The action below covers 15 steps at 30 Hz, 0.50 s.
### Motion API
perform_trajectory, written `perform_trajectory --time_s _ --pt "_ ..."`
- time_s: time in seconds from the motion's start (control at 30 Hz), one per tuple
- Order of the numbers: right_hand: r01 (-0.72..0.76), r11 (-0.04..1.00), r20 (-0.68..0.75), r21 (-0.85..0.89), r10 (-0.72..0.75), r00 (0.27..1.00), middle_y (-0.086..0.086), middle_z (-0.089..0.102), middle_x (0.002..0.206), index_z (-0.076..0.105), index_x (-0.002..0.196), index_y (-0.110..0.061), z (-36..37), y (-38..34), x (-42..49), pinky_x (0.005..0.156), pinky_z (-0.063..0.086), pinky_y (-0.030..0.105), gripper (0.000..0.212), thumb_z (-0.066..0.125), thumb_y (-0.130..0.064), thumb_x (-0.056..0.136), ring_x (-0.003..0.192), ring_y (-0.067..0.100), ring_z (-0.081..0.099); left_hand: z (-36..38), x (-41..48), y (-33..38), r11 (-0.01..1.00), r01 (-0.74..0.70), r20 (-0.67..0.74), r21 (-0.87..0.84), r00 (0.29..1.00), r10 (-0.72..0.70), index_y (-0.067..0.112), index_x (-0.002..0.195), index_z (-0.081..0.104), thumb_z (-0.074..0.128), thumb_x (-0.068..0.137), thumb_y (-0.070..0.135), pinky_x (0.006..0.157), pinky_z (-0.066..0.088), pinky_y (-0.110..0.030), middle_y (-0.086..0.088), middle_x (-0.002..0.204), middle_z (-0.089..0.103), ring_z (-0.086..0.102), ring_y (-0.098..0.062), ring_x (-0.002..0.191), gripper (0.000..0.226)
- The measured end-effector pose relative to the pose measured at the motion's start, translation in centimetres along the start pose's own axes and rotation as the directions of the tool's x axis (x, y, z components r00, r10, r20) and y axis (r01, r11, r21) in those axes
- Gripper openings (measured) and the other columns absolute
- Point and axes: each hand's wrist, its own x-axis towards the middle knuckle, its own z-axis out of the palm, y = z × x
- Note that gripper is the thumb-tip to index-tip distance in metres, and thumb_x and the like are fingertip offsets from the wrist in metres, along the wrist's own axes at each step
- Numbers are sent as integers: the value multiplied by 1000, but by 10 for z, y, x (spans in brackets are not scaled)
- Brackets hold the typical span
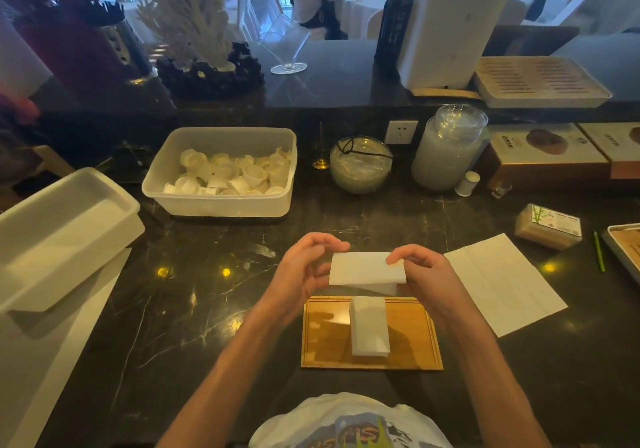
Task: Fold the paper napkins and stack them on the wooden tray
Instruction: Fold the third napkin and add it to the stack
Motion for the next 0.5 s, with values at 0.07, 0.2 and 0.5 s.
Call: perform_trajectory --time_s 0.07,0.2,0.5 --pt "27 999 -9 -34 -28 1000 -13 72 95 79 75 -29 1 -1 0 63 60 18 38 62 -4 98 104 16 66 2 0 0 998 56 2 -32 998 -56 21 121 59 51 104 32 72 65 -30 -2 120 75 76 -21 104 22" --pt "58 992 14 -110 -57 998 -18 73 90 79 71 -33 5 0 1 63 60 17 44 59 -4 99 102 14 68 4 5 -6 971 87 -31 222 996 -82 37 135 50 72 93 22 86 64 -35 10 126 65 68 -17 111 50" --pt "2 997 104 -84 7 995 -16 68 112 56 132 -48 7 16 -1 69 62 22 50 75 -29 90 102 3 71 5 4 -25 965 11 -84 260 996 11 36 129 56 74 89 3 74 64 -24 6 122 58 66 -17 108 54"
